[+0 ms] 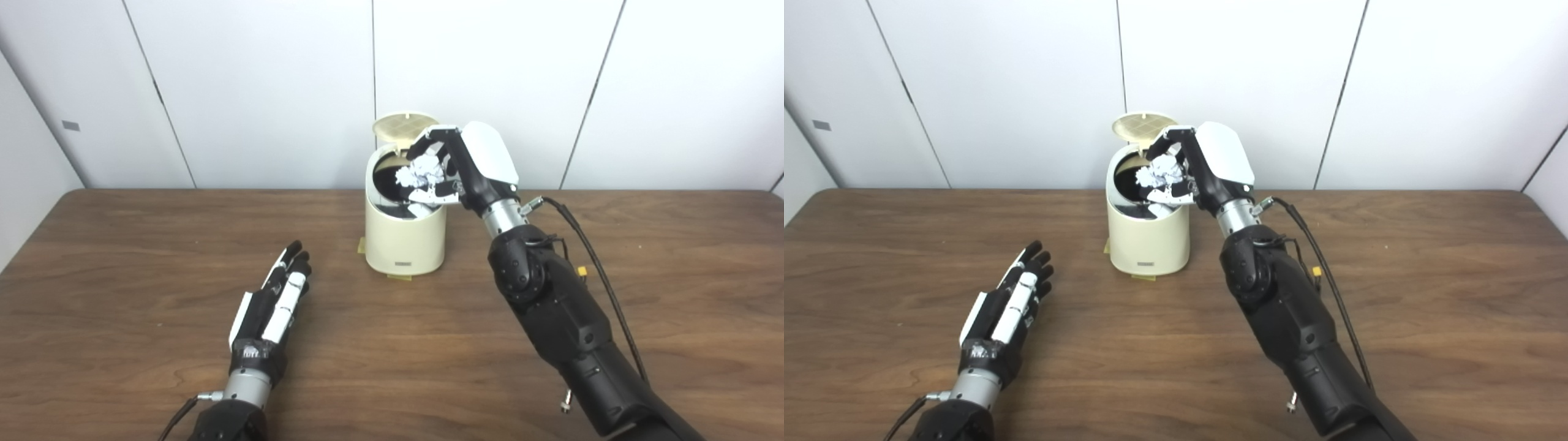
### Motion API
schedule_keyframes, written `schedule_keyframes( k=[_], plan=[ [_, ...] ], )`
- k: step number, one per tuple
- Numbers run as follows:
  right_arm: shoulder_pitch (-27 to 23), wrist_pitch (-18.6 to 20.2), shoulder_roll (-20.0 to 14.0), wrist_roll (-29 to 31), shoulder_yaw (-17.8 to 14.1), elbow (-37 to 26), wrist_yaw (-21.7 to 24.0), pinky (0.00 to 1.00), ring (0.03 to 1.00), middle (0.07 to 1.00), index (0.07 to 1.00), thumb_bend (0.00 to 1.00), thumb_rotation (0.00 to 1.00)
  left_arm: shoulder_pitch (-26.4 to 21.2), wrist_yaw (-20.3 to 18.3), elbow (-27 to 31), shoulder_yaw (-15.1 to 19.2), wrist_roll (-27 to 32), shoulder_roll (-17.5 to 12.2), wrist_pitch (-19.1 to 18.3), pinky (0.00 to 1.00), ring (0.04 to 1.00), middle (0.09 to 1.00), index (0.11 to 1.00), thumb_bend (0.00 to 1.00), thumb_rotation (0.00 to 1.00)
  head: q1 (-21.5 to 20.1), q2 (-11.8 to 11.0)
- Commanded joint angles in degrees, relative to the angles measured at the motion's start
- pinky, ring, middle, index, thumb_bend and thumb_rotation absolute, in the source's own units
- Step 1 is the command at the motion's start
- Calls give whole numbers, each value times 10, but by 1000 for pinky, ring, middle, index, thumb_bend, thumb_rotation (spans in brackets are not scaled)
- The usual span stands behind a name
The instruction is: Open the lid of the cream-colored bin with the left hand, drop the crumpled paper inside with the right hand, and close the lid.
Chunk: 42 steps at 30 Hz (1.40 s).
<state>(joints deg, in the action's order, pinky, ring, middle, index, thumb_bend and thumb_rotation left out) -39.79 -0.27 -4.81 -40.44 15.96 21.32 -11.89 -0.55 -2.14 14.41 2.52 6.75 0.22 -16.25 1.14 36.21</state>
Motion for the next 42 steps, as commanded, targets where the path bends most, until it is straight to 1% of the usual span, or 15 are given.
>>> schedule_keyframes(
  k=[1, 6, 16, 17, 18, 19, 20, 25, 27, 30, 33, 34, 36, 38, 42],
  plan=[
    [-24, 5, -5, 3, 2, -13, 12, 462, 538, 612, 493, 523, 140, -12, 4, 12, -2, -5, 2, 23, 977, 939, 914, 1000, 574, 656, 0, 1],
    [-21, 8, -10, 2, 5, -16, 21, 465, 556, 628, 493, 523, 142, -13, 8, 4, -2, -17, 0, 40, 979, 917, 881, 1000, 606, 664, 0, 1],
    [-18, 17, -15, 3, 4, -25, 26, 463, 565, 644, 494, 524, 142, -11, 12, 1, -5, -17, 4, 41, 974, 916, 883, 1000, 570, 667, 2, 2],
    [-18, 17, -15, 3, 5, -24, 25, 465, 567, 648, 564, 717, 128, -11, 12, 2, -5, -17, 5, 39, 975, 918, 886, 1000, 565, 665, 4, 3],
    [-19, 14, -15, 5, 4, -23, 25, 467, 570, 655, 604, 819, 124, -11, 13, 3, -5, -16, 5, 38, 975, 919, 889, 1000, 561, 664, 5, 3],
    [-19, 13, -15, 6, 4, -22, 25, 478, 585, 673, 642, 889, 126, -11, 13, 3, -5, -16, 5, 38, 975, 919, 892, 1000, 558, 663, 5, 3],
    [-20, 12, -15, 7, 4, -21, 25, 491, 606, 695, 670, 924, 132, -11, 12, 3, -6, -16, 4, 39, 976, 920, 891, 1000, 567, 662, 5, 3],
    [-22, 7, -18, 3, 9, -17, 22, 469, 629, 732, 728, 972, 156, -11, 13, 0, -6, -18, 4, 45, 974, 918, 892, 995, 582, 663, 4, 3],
    [-23, 9, -18, 1, 10, -18, 22, 393, 576, 737, 736, 977, 166, -12, 13, 1, -7, -18, 4, 42, 976, 921, 892, 990, 579, 662, 3, 4],
    [-23, 11, -19, -1, 10, -18, 22, 372, 556, 748, 745, 986, 173, -15, 13, -2, -7, -19, 3, 45, 973, 920, 888, 982, 588, 662, 1, 3],
    [-24, 11, -21, -1, 9, -20, 22, 307, 492, 741, 748, 991, 177, -17, 15, -4, -7, -21, 3, 43, 970, 916, 887, 976, 586, 666, 1, 3],
    [-24, 11, -22, -1, 9, -20, 23, 340, 521, 741, 745, 994, 176, -18, 15, -5, -7, -21, 3, 41, 973, 919, 888, 976, 587, 670, 2, 3],
    [-24, 8, -22, 1, 8, -19, 22, 341, 522, 741, 743, 997, 172, -19, 15, -6, -8, -21, 3, 42, 974, 920, 892, 975, 587, 671, 2, 2],
    [-25, 6, -23, 2, 7, -18, 21, 384, 559, 744, 737, 1000, 164, -20, 15, -7, -8, -22, 3, 45, 970, 918, 893, 975, 582, 672, 2, 2],
    [-24, 7, -21, 7, 5, -22, 22, 505, 644, 746, 727, 996, 137, -20, 16, -5, -7, -22, 3, 45, 969, 918, 893, 974, 590, 674, 1, 3]
  ],
)
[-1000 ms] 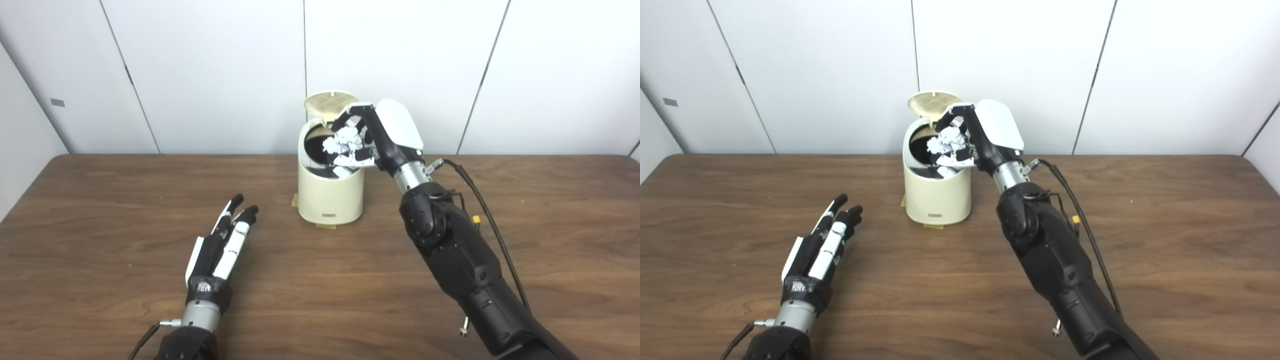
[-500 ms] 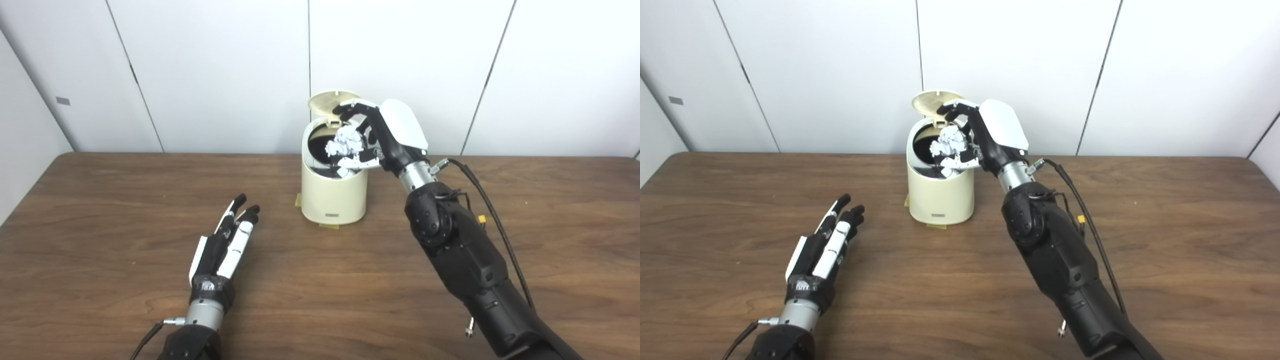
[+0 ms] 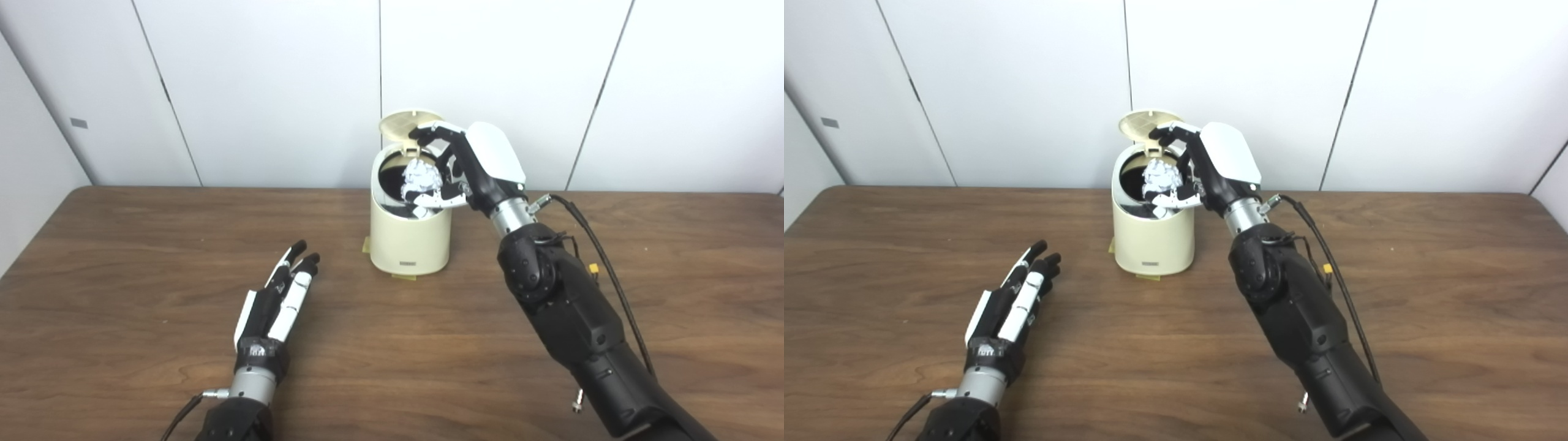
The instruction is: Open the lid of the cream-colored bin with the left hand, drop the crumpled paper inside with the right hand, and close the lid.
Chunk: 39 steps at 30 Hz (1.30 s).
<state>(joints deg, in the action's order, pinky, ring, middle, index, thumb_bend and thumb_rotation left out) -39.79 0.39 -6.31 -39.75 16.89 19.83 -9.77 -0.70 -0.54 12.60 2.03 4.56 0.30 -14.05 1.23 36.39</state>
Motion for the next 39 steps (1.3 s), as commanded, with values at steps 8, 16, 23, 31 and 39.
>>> schedule_keyframes(
  k=[8, 16, 23, 31, 39],
  plan=[
    [-17, -6, -8, 5, -7, -22, -2, 534, 657, 740, 718, 976, 123, -16, 1, 20, -2, 2, 4, 13, 967, 918, 897, 971, 573, 653, -1, 3],
    [-12, -18, -6, 13, -14, -40, -11, 533, 657, 730, 712, 964, 106, -16, -1, 17, -6, -2, 1, 18, 970, 923, 899, 976, 579, 671, 0, 5],
    [-12, -42, -4, 23, -17, -43, -23, 502, 644, 711, 700, 972, 131, -16, 0, 12, -7, -3, 3, 20, 972, 921, 889, 964, 577, 657, 2, 5],
    [-11, -32, -8, 28, -11, -38, 9, 539, 654, 713, 675, 1000, 130, -16, -1, 10, -8, -3, 3, 25, 969, 921, 891, 968, 594, 665, 4, 5],
    [-5, -32, -15, 27, -15, -47, 11, 549, 653, 711, 679, 984, 128, -16, 1, 11, -10, -6, 4, 22, 972, 926, 896, 968, 577, 664, 3, 5]
  ],
)
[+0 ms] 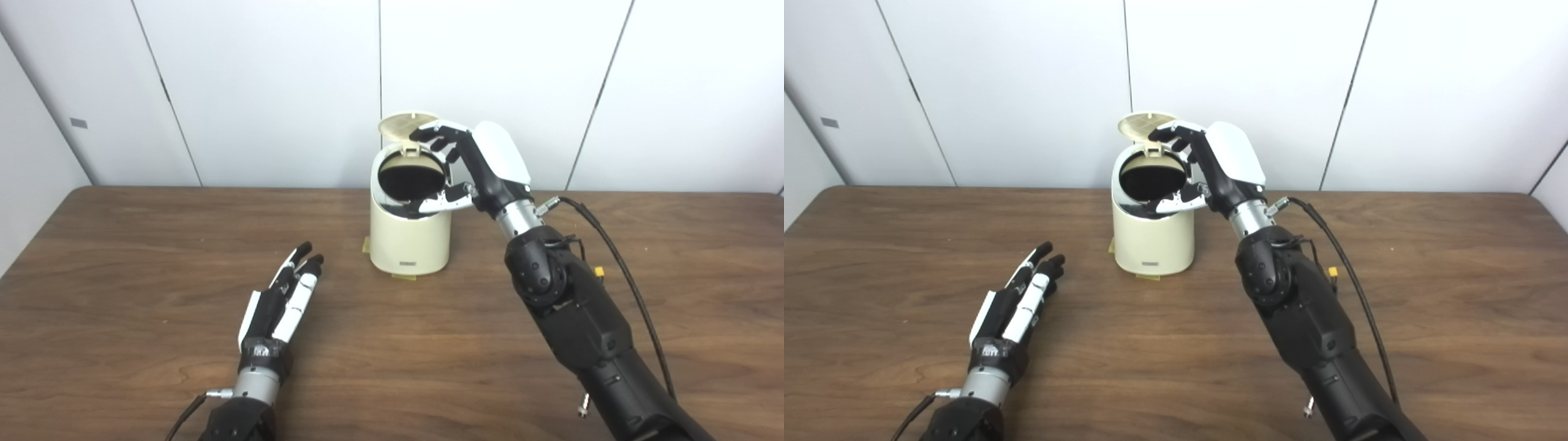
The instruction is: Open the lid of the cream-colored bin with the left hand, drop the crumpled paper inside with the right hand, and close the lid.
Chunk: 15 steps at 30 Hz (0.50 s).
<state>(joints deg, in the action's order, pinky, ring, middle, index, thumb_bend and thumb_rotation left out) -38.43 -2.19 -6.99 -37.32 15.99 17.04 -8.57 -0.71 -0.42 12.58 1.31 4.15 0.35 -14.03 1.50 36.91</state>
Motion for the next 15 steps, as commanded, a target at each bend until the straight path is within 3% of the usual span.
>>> schedule_keyframes(
  k=[1, 4, 9, 12, 13, 15],
  plan=[
    [-17, -5, -9, 4, -10, -25, -1, 548, 656, 717, 682, 978, 127, -17, 0, 10, -3, -2, 3, 22, 972, 926, 895, 968, 577, 663, 1, 0],
    [-10, 1, -13, -5, -18, -45, -9, 522, 642, 708, 688, 959, 134, -18, 1, 8, -2, -2, 4, 22, 971, 922, 891, 966, 591, 660, 1, 0],
    [11, 5, -16, -14, -40, -84, -27, 432, 531, 609, 654, 896, 132, -20, 0, 4, -2, 1, 4, 26, 977, 923, 893, 968, 582, 655, -1, -3],
    [26, 3, -12, -9, -56, -100, -46, 396, 472, 540, 592, 849, 51, -22, 0, 1, -1, 1, 3, 27, 980, 927, 893, 966, 569, 661, -2, -4],
    [36, 1, -9, -7, -65, -109, -57, 365, 406, 493, 537, 553, 5, -22, -1, -1, 0, 3, 4, 28, 978, 925, 892, 964, 577, 657, -3, -6],
    [48, -6, -6, -3, -76, -120, -74, 338, 381, 503, 521, 522, 0, -23, -2, -3, -1, 1, 2, 30, 976, 930, 899, 965, 579, 658, -3, -7]
  ],
)
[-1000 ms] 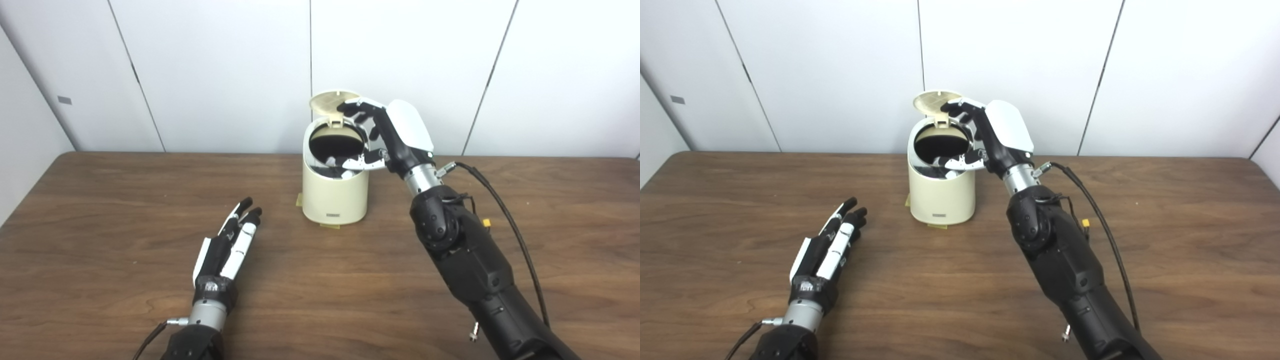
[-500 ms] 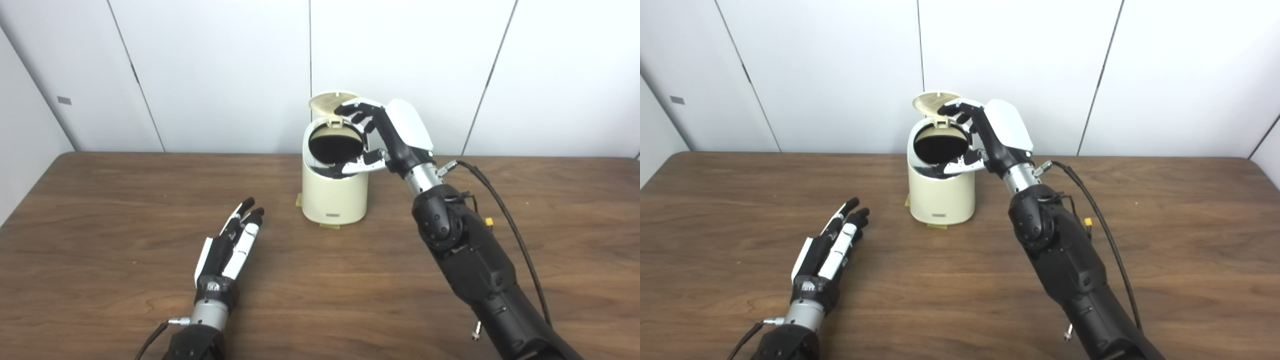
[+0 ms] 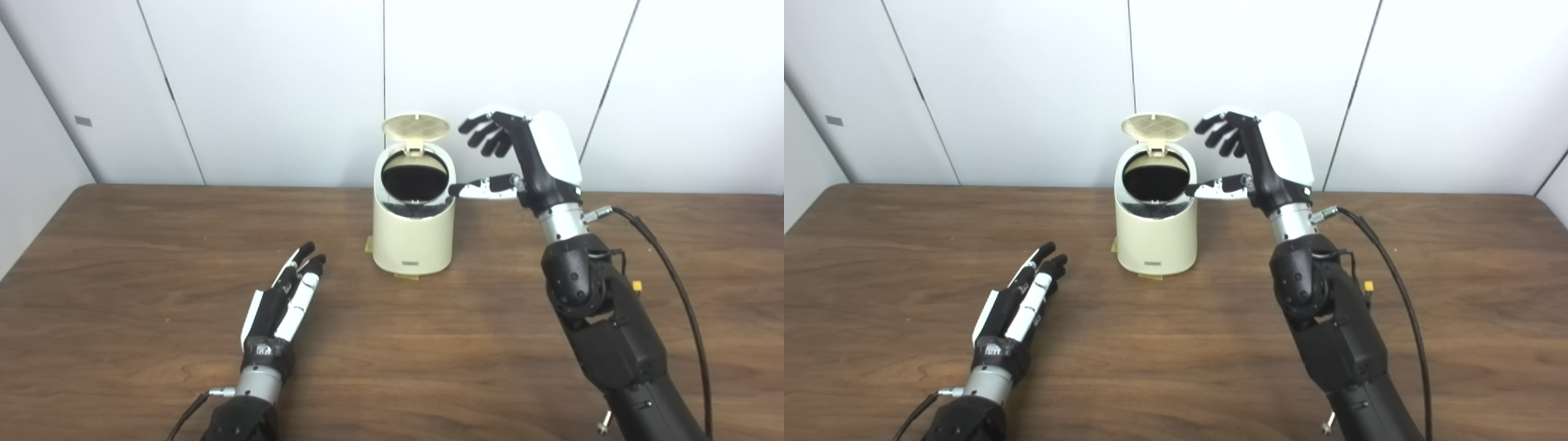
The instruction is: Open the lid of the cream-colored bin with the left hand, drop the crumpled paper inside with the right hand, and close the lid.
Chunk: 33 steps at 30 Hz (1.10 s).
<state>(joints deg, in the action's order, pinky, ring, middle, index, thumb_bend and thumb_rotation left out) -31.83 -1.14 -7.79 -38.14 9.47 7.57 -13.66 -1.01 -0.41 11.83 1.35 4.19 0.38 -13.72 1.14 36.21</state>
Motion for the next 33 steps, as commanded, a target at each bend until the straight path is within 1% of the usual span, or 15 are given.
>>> schedule_keyframes(
  k=[1, 9, 14, 17, 21, 22, 23, 24, 25, 26, 27, 28, 30, 31, 33],
  plan=[
    [-15, -19, 2, 7, -14, -27, -26, 333, 376, 504, 520, 518, 0, -21, -2, 3, -1, 1, 1, 27, 975, 931, 899, 965, 580, 661, 1, 0],
    [20, -16, -7, 26, -45, -50, -36, 330, 374, 505, 517, 514, 0, -30, -2, 3, 5, 3, -5, 24, 972, 929, 903, 966, 578, 665, 3, -4],
    [54, 49, 15, 120, -100, -78, 1, 361, 406, 485, 501, 521, 0, -54, 12, -2, 20, 0, -7, 3, 949, 921, 911, 958, 530, 663, 7, -5],
    [74, 104, 30, 188, -131, -102, 35, 381, 422, 487, 508, 521, 0, -87, 16, -11, 38, 20, -5, -22, 949, 934, 933, 969, 487, 664, 3, -7],
    [98, 156, 41, 273, -159, -128, 74, 413, 419, 499, 536, 515, 0, -136, 17, -31, 46, 24, -13, -37, 935, 931, 942, 971, 473, 682, -1, -6],
    [106, 173, 45, 304, -169, -132, 87, 470, 524, 544, 517, 513, 59, -156, 16, -41, 47, 23, -18, -41, 935, 945, 958, 980, 474, 748, -3, -6],
    [110, 184, 47, 324, -175, -134, 94, 495, 564, 593, 508, 509, 107, -167, 16, -47, 47, 23, -22, -44, 936, 951, 965, 985, 472, 775, -3, -6],
    [117, 197, 47, 348, -182, -135, 106, 522, 606, 639, 554, 523, 187, -186, 15, -55, 46, 20, -26, -50, 934, 953, 965, 983, 474, 790, -4, -5],
    [125, 205, 45, 368, -186, -137, 118, 564, 669, 703, 662, 549, 330, -202, 15, -63, 44, 17, -31, -56, 928, 952, 959, 977, 483, 801, -5, -6],
    [129, 211, 44, 380, -187, -138, 126, 597, 716, 748, 726, 555, 425, -212, 15, -67, 43, 16, -34, -59, 925, 952, 955, 972, 493, 805, -6, -6],
    [139, 225, 48, 414, -197, -147, 138, 614, 739, 772, 760, 559, 475, -232, 11, -77, 38, 11, -42, -63, 924, 952, 953, 970, 498, 807, -9, -5],
    [146, 239, 54, 447, -209, -154, 147, 666, 799, 821, 812, 569, 568, -247, 7, -85, 35, 10, -49, -66, 932, 951, 951, 968, 508, 816, -10, -5],
    [158, 262, 67, 499, -227, -168, 152, 734, 863, 874, 863, 585, 649, -274, 3, -99, 30, 9, -58, -71, 950, 956, 954, 971, 516, 820, -11, -4],
    [164, 270, 72, 520, -235, -173, 151, 811, 913, 920, 896, 595, 710, -287, 1, -105, 28, 10, -61, -73, 958, 955, 951, 967, 510, 806, -11, -4],
    [175, 277, 75, 542, -238, -181, 152, 844, 934, 939, 910, 599, 733, -313, 0, -120, 26, 9, -65, -76, 962, 955, 950, 964, 507, 799, -11, -4]
  ],
)
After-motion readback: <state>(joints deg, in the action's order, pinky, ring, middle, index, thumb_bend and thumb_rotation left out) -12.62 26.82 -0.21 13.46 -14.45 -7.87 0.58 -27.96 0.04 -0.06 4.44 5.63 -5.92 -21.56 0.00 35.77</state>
